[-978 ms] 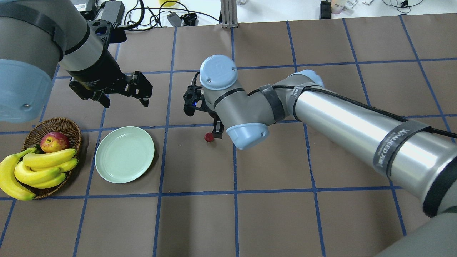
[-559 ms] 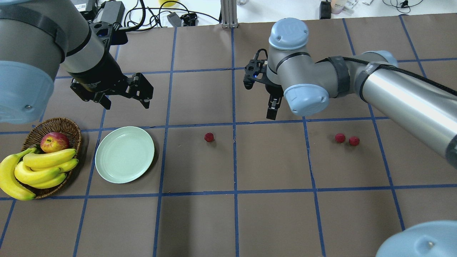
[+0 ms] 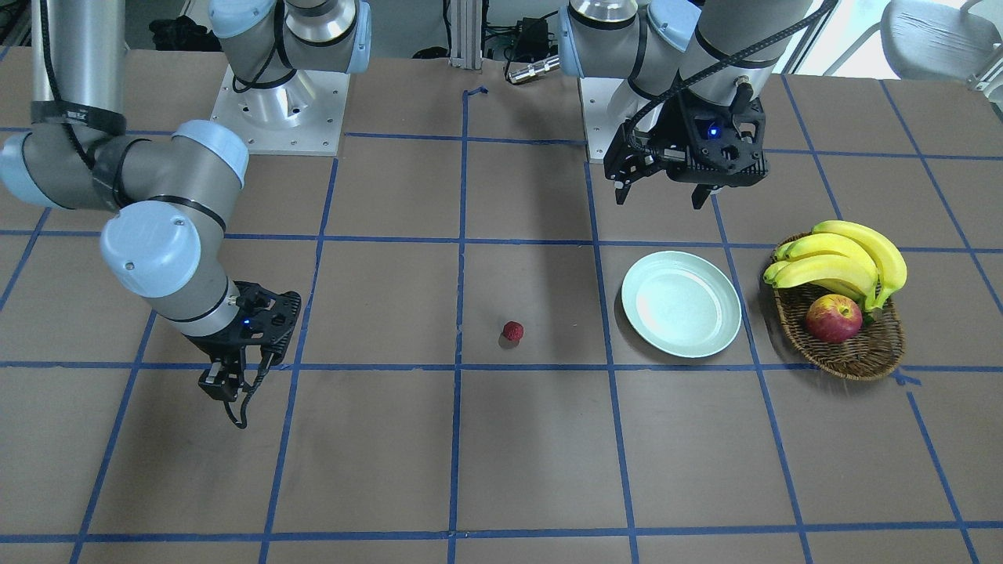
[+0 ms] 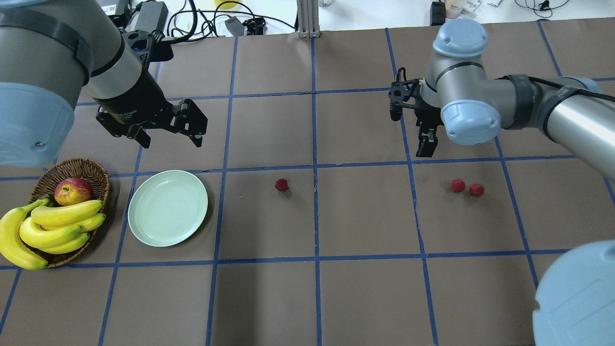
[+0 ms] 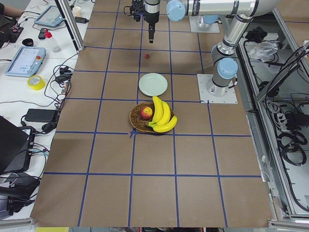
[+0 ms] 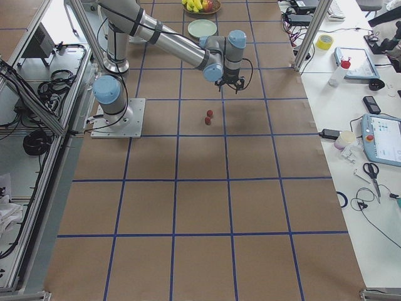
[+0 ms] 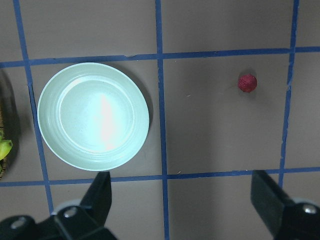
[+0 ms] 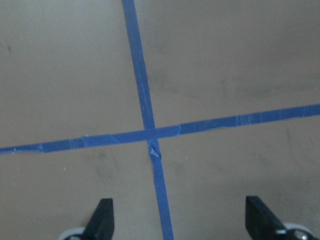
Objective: Collect all strawberries into plate
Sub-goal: 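Move the right gripper back over the two remaining strawberries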
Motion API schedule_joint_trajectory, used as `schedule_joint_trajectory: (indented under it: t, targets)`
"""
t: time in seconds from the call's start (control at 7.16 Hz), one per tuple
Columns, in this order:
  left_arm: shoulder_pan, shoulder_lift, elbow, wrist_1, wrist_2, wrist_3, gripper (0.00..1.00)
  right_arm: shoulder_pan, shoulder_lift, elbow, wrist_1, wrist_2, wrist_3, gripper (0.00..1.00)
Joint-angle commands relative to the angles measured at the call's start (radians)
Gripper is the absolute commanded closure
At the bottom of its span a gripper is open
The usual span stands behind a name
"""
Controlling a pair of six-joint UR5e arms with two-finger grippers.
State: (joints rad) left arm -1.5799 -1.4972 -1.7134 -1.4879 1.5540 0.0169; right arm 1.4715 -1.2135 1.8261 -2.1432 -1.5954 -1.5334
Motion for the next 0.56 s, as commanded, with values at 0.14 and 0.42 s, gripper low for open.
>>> schedule_joint_trajectory:
  t: [0.14, 0.42]
  targets:
    - [0.000, -0.002, 0.000, 0.000, -0.003, 0.000, 0.00, -0.080, -0.033, 0.143, -0.094, -0.003, -0.146, 0.08]
    - [-0.002, -0.002, 0.000, 0.000, -0.006, -0.003, 0.00, -0.080, -0.041, 0.173, -0.112, -0.003, -0.154, 0.09]
